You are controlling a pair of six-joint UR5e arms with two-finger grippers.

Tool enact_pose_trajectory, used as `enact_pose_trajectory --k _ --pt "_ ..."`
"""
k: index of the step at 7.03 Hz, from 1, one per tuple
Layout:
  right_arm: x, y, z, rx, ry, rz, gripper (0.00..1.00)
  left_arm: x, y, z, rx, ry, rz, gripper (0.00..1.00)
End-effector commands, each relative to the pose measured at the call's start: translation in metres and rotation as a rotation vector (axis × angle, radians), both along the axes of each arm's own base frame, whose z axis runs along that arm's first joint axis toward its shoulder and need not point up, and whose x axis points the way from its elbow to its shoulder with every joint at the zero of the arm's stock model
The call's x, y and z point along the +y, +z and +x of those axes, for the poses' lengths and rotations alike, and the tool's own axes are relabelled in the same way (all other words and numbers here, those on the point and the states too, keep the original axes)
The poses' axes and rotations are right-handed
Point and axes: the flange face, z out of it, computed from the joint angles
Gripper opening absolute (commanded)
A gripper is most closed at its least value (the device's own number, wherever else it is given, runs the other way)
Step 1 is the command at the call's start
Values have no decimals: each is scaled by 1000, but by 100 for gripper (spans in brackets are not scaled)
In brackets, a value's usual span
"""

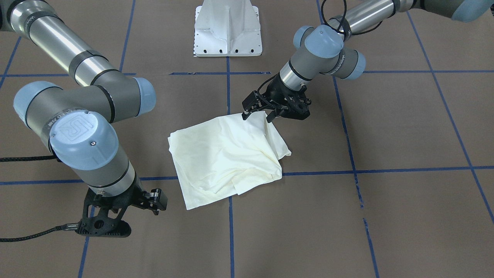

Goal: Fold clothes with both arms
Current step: 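Push the shirt's near side with the left gripper to flatten it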

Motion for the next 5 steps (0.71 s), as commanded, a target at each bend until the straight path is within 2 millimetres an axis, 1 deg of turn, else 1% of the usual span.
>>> enact_pose_trajectory --k 1,2,3,4,5 --pt "3 6 8 -3 3 3 100 -7 17 10 0 -31 8 100" --pt "4 9 8 -1 4 1 100 -17 29 18 -2 -72 19 100" --pt "4 10 8 1 3 1 100 -19 36 22 14 -79 21 100" --pt "4 10 8 0 4 0 100 -18 29 29 31 -78 8 100" --pt "4 11 9 1 5 -1 100 -14 22 36 40 -66 10 100"
